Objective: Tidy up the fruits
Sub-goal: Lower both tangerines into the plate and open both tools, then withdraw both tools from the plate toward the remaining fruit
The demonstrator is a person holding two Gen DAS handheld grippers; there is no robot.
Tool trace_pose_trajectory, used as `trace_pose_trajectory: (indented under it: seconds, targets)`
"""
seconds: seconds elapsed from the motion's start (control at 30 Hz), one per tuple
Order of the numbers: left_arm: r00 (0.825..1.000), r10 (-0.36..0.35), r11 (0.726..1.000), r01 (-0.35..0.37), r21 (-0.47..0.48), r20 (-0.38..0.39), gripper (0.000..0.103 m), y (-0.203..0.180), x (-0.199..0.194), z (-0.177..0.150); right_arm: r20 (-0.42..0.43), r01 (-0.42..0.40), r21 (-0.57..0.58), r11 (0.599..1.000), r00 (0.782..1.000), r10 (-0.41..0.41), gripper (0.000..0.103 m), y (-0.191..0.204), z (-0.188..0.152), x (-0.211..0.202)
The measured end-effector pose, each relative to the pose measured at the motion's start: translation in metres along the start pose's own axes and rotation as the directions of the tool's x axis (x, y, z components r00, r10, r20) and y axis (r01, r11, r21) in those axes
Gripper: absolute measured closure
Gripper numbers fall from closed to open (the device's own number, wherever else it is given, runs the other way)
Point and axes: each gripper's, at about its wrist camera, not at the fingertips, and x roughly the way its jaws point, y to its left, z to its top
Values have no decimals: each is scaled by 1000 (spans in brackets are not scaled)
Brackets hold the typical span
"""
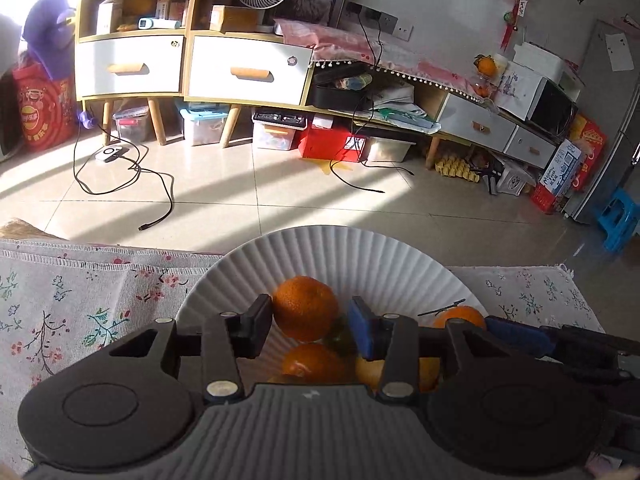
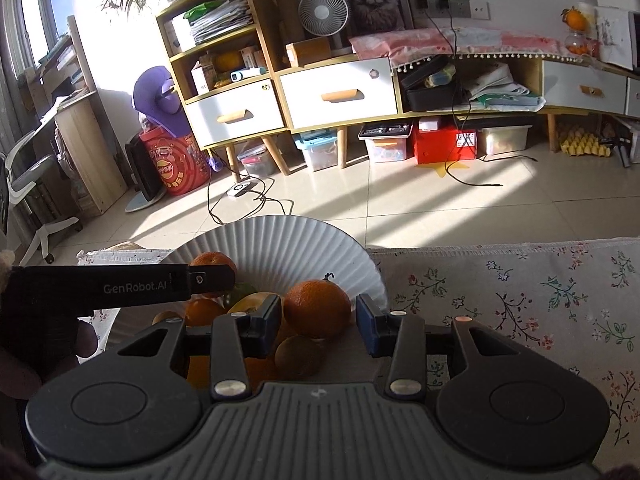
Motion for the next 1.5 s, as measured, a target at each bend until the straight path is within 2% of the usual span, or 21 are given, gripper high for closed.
trace_pose_trajectory:
  seconds: [0.1,0.27,0.53,0.63,0.87,1.17,1.5]
  targets:
    - [1000,3,1000,-3,15,7,53,-2,-4,0,1,0,-1,1000,1000,0,59,1,0,-2]
    - [1000,11,999,-12,47,11,39,-4,-15,-1,6,10,29,1000,1000,-10,36,1,1,-12]
    - [1000,20,999,-20,50,16,20,8,-44,-8,2,39,15,999,999,-39,15,11,6,-34]
    - [1000,20,999,-20,43,5,17,14,-53,-11,-12,51,24,998,999,-50,6,15,5,-40]
    - [999,39,998,-40,47,24,4,22,-80,-22,-57,82,27,996,995,-80,1,26,-6,-53]
    - [997,68,997,-69,36,21,4,36,-106,-38,-74,110,-33,993,991,-112,1,48,-21,-76]
    - [994,108,990,-106,97,-9,4,42,-127,-69,-90,111,-84,990,989,-119,1,65,-40,-89]
